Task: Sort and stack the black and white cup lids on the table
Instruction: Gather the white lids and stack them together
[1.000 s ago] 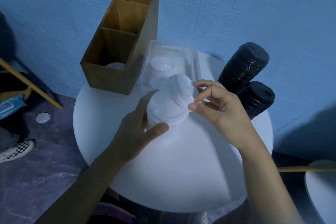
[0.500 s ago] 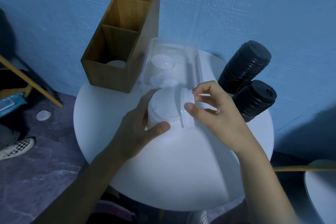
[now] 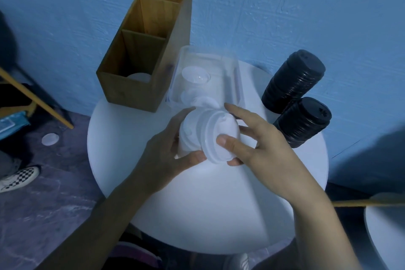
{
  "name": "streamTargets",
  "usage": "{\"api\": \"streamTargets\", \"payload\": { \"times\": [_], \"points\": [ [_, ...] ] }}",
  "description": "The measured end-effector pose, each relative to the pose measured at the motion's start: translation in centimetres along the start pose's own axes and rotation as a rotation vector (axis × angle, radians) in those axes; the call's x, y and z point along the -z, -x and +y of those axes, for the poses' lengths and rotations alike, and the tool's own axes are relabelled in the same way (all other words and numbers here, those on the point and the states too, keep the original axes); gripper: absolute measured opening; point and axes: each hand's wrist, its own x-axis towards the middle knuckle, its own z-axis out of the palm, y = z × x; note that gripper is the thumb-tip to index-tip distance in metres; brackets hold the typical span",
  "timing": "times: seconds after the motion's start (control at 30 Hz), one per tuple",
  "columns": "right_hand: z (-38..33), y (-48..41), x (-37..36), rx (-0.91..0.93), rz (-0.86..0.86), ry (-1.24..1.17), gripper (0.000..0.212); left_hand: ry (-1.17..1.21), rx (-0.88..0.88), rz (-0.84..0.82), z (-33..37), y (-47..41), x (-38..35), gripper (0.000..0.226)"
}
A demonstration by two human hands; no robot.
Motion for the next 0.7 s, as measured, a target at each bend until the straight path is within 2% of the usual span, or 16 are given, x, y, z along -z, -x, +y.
{"api": "streamTargets", "payload": {
  "times": [0.1,0.23,0.33,0.47,0.57,0.7],
  "points": [
    [0.0,0.4,0.3,0.04,-0.051,0.025,0.055,-0.01,-0.003,0.009,0.2,-0.1,0.0,0.07],
    [-0.3,0.8,0.5,0.019,-0.134,0.217,0.083,0.011,0.048,-0.029,0.0,-0.1,0.2,0.078],
    [-0.4,0.5,0.2,0.026,-0.1,0.327,0.087,0.022,0.081,-0.042,0.1,0.0,0.1,0.082],
    [0.2,0.4,0.2,-0.001,-0.057,0.23,0.089,0.072,0.09,-0.017,1.4,0.3,0.1,0.06],
    [0.2,0.6,0.8,-0.047,-0.078,0.116,0.083,0.155,0.093,-0.04,2.1,1.2,0.5,0.058],
    [0.0,0.8,2.0,-0.03,-0.115,0.057,0.078,0.093,0.136,-0.009,2.7,2.0,1.0,0.065]
  ]
}}
